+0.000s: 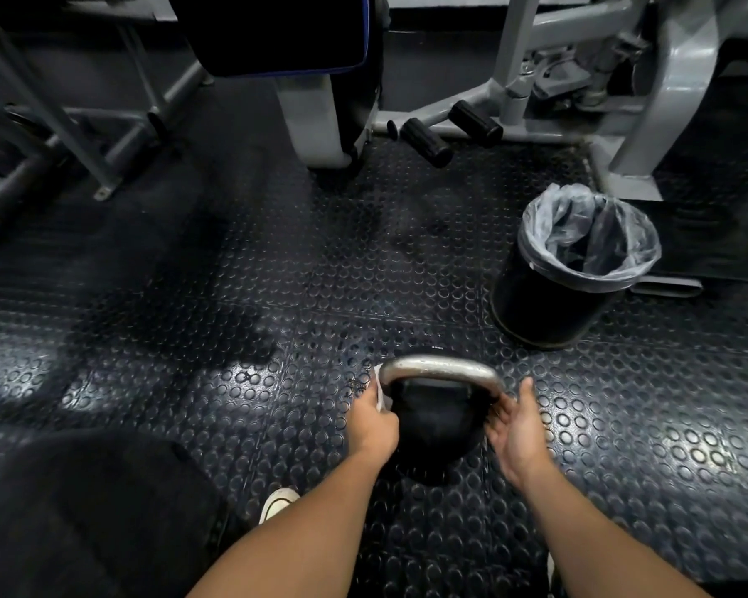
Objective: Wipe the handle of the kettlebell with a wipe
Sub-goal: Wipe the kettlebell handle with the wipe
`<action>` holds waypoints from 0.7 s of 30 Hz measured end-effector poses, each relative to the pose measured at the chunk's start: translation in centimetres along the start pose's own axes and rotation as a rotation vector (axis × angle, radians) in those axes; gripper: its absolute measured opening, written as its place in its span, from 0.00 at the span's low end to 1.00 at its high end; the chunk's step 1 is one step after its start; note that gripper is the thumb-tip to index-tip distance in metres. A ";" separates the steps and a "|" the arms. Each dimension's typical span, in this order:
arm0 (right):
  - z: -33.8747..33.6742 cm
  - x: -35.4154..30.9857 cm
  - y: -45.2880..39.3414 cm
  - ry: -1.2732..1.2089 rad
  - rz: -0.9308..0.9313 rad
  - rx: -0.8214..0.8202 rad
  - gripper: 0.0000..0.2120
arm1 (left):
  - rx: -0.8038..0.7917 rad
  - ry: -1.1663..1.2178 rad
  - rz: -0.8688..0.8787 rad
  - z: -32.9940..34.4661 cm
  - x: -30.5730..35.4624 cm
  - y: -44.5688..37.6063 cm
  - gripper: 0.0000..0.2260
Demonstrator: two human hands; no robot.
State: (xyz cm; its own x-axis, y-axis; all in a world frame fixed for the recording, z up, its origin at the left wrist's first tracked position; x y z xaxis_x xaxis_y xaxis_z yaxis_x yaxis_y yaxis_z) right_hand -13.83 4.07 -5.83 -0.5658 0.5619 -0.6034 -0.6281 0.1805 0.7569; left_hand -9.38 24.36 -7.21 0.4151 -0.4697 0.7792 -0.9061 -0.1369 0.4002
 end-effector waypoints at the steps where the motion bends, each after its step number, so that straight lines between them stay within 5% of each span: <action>1: -0.1 0.0 -0.1 0.001 0.000 -0.002 0.40 | 0.002 -0.001 -0.016 0.1 0.2 0.0 0.27; 15: -0.2 0.1 -0.2 0.008 -0.006 0.004 0.40 | 0.095 0.102 -0.085 1.7 1.3 1.7 0.32; 21: -0.2 0.3 -0.5 0.010 -0.009 -0.006 0.41 | 0.084 0.039 -0.123 2.9 -0.1 2.0 0.25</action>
State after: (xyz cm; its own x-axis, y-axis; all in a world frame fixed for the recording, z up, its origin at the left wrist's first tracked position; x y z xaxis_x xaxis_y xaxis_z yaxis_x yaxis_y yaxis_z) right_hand -13.85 4.01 -6.46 -0.5655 0.5523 -0.6126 -0.6363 0.1804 0.7500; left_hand -11.49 21.56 -7.88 0.5244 -0.4108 0.7458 -0.8514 -0.2647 0.4529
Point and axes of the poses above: each hand's wrist, its own y-axis away from the middle knuckle, its own z-axis out of the palm, x = y × z, the point moved 3 cm from there along -y, towards the middle knuckle, and after that the axes turned 9 degrees about z, right-handed, at the moved point
